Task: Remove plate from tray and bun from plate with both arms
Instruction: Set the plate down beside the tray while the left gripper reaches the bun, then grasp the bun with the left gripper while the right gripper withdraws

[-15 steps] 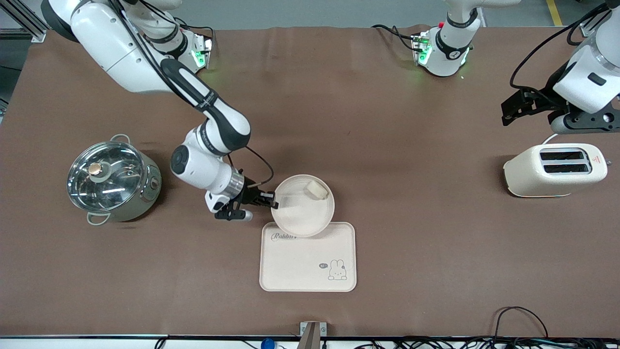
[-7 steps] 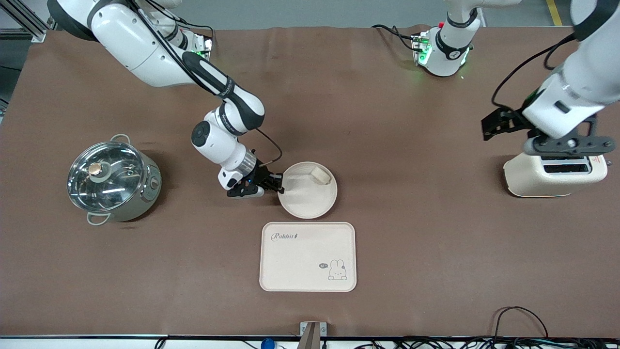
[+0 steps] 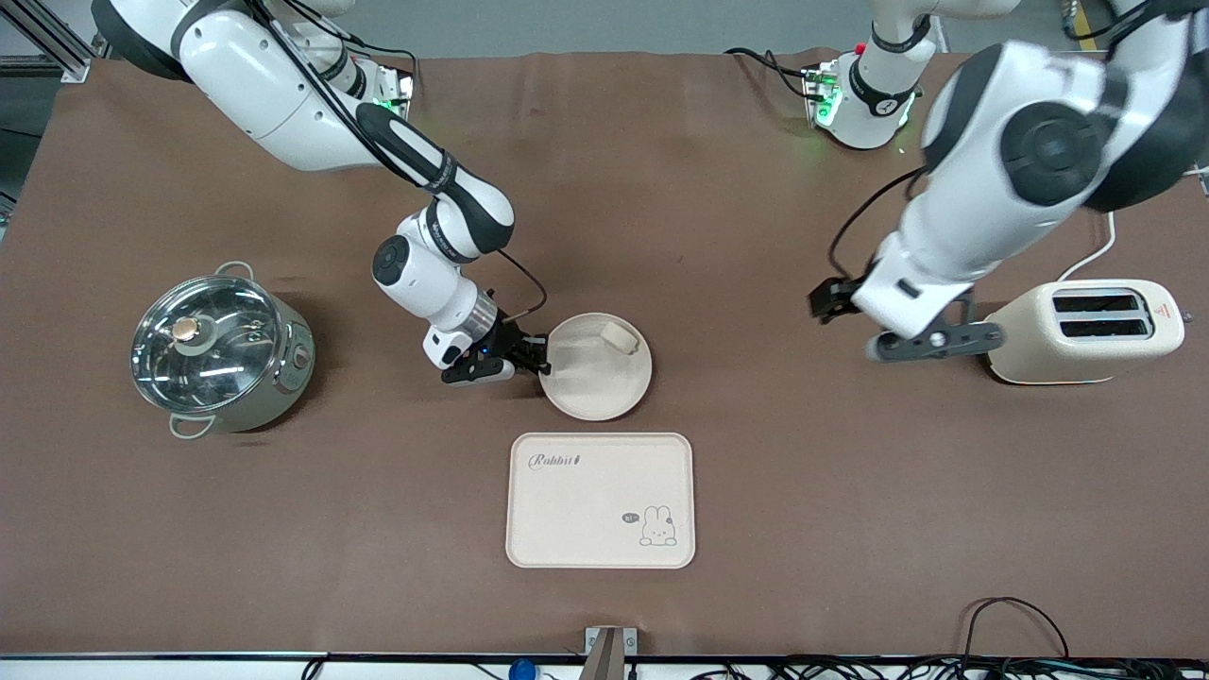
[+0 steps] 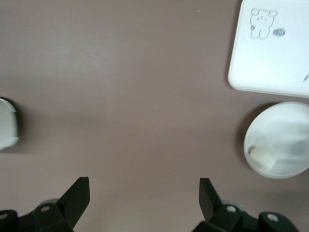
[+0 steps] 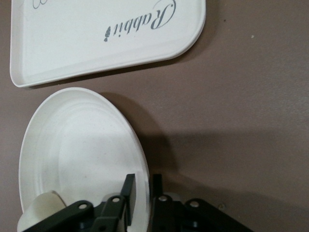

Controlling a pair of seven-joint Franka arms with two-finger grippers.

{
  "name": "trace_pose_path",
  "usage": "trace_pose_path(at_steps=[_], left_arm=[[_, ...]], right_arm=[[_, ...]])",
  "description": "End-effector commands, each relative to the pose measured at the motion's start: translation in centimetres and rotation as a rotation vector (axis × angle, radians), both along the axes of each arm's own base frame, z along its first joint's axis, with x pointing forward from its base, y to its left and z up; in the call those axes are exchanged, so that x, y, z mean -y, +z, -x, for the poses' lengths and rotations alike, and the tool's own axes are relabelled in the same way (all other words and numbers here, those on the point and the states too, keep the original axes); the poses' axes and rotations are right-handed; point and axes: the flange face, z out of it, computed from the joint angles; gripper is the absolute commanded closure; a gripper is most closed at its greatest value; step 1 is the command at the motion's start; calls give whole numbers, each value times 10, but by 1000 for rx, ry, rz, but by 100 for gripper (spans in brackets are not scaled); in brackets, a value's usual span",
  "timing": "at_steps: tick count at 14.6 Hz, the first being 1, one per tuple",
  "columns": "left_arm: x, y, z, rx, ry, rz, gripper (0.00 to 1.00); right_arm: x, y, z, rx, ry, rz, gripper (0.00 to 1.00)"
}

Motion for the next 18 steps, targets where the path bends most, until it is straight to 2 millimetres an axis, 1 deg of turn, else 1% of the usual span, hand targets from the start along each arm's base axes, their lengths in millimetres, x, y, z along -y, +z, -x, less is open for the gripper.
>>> trace_pose_path(at_steps=[1,2,3,4,5,6,7,8,9,10,11,12,13,14,15,16,18], left_arm=[[62,-60,2,1,144,7,0],[89,-85,8,-3,201,8,0],[112,-107,13,-7,264,9,0],[136,-132,20,-9,318,3,0],[165,-152,35,-11,356,3,0],[188,-175,48,-11,399,-4,0],[210,-197,63,-16,435,-8,0],[221,-211,70,-20,467,-9,0],[231,-222,77,-20,493,-7,0],[236,-230,81,-21,516,-6,0],[239,-240,84,-25,529,-10,0],[241,-248,84,-25,548,-5,0],[250,-260,93,-27,571,-7,1],[258,-269,98,-21,607,-7,4],[262,-269,93,-5,645,12,7],[264,-272,90,-5,683,15,10],[268,-277,87,-6,732,16,16]], right_arm=[[6,4,3,-3,-15,-5,15],[6,7,2,1,-18,-8,3],[3,9,2,0,-32,-16,0],[-3,16,-3,-3,-66,-35,0],[-8,22,-7,-12,-104,-52,0],[-9,29,-13,-11,-133,-66,0],[-4,35,-19,-11,-146,-70,0],[6,50,-28,1,-153,-67,0],[24,66,-38,-10,-152,-54,0],[41,82,-49,-45,-141,-40,0],[61,108,-63,-63,-127,-28,0],[80,127,-75,-78,-85,-12,0],[101,146,-86,-77,-39,0,0],[123,160,-96,-73,-8,8,0],[144,177,-106,-65,18,17,0],[168,197,-118,-54,49,59,0],[205,238,-134,-57,119,185,0]])
